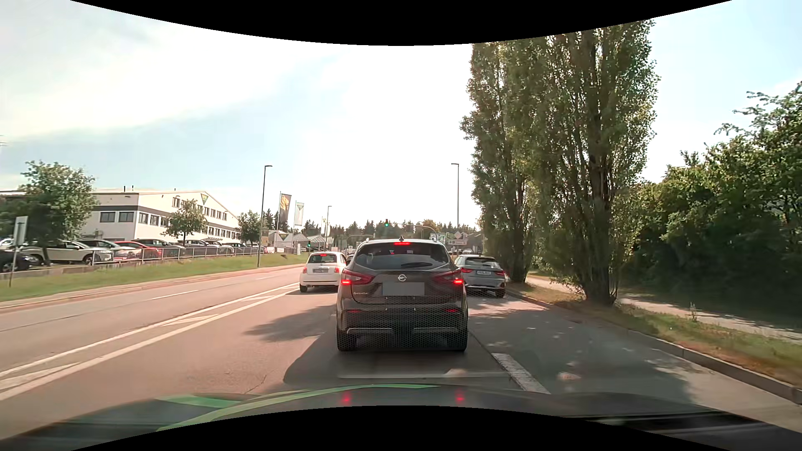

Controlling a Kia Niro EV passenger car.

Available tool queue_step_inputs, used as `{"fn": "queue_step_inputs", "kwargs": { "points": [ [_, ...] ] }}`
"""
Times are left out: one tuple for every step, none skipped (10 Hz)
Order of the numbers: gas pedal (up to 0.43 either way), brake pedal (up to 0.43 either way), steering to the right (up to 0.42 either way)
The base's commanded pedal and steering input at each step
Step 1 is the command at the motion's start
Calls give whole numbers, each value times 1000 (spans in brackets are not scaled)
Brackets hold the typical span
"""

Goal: Follow the waypoints while adhering to traffic rules and regulations

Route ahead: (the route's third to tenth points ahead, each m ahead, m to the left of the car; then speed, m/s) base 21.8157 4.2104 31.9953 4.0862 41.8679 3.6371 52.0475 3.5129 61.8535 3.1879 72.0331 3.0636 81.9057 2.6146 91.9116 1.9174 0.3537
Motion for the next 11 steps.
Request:
{"fn": "queue_step_inputs", "kwargs": {
  "points": [
    [0,183,2],
    [0,183,2],
    [0,183,3],
    [0,183,3],
    [0,183,3],
    [0,183,3],
    [0,189,3],
    [0,201,3],
    [0,207,3],
    [0,207,3],
    [0,207,3]
  ]
}}
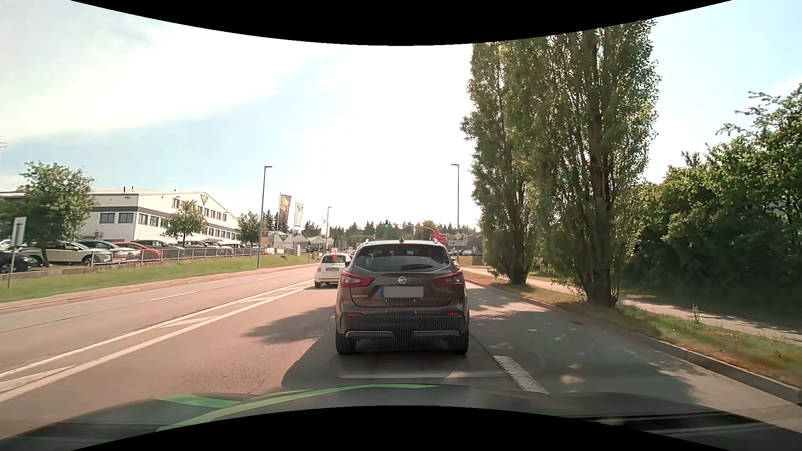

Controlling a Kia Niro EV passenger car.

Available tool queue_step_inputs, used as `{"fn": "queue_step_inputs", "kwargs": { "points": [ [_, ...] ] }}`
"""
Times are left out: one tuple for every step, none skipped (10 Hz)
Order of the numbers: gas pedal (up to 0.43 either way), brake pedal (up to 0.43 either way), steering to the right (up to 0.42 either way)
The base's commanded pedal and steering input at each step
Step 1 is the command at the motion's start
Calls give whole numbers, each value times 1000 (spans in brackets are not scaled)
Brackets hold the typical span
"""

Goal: Follow the waypoints while adhering to traffic rules and regulations

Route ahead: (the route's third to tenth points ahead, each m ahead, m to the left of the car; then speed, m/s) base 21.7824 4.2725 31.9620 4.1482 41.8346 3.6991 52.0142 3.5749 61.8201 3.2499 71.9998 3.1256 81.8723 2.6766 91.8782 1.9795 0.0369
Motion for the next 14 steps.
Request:
{"fn": "queue_step_inputs", "kwargs": {
  "points": [
    [0,213,4],
    [0,213,3],
    [0,213,3],
    [0,213,4],
    [0,207,4],
    [0,195,4],
    [0,177,4],
    [0,91,4],
    [0,6,3],
    [0,0,3],
    [0,0,3],
    [0,0,3],
    [0,0,3],
    [0,0,2]
  ]
}}
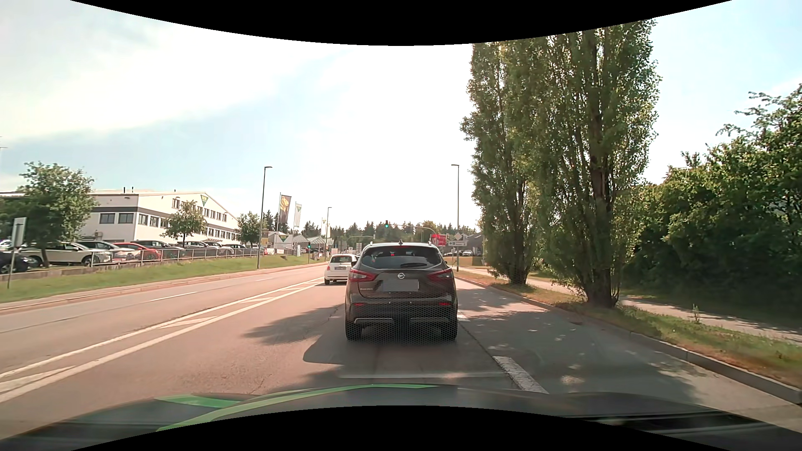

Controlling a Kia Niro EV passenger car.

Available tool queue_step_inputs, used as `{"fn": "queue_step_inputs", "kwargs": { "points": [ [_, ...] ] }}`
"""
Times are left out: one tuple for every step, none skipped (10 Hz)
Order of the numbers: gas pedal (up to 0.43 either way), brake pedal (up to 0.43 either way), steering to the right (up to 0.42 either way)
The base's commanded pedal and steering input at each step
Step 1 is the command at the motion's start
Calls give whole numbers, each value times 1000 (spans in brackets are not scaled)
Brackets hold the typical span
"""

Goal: Follow the waypoints while adhering to traffic rules and regulations

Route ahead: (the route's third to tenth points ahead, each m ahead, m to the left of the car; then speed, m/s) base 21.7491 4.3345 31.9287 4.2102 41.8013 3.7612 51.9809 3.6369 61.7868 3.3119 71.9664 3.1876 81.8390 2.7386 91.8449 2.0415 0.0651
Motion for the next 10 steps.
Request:
{"fn": "queue_step_inputs", "kwargs": {
  "points": [
    [0,0,2],
    [0,0,1],
    [0,0,0],
    [8,0,0],
    [47,0,-1],
    [67,0,0],
    [79,0,-1],
    [79,0,0],
    [87,0,-1],
    [87,0,-1]
  ]
}}
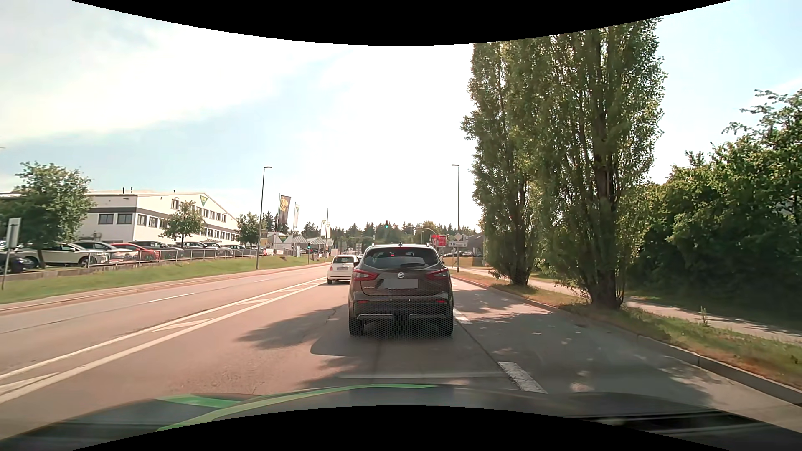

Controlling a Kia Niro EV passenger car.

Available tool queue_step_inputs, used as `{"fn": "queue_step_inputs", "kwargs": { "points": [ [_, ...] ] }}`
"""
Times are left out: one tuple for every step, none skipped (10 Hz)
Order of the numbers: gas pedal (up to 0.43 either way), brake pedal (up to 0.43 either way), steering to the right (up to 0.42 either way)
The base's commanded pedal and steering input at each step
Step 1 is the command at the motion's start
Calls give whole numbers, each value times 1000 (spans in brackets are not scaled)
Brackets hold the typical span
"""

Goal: Follow the waypoints while adhering to traffic rules and regulations

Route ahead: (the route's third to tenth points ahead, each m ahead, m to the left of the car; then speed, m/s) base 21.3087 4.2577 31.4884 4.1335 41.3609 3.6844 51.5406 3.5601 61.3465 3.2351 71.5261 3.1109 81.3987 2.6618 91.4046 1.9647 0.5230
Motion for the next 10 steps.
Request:
{"fn": "queue_step_inputs", "kwargs": {
  "points": [
    [87,0,0],
    [87,0,-1],
    [87,0,-1],
    [98,0,-1],
    [98,0,-1],
    [79,0,0],
    [0,0,0],
    [0,0,0],
    [0,0,0],
    [0,0,0]
  ]
}}
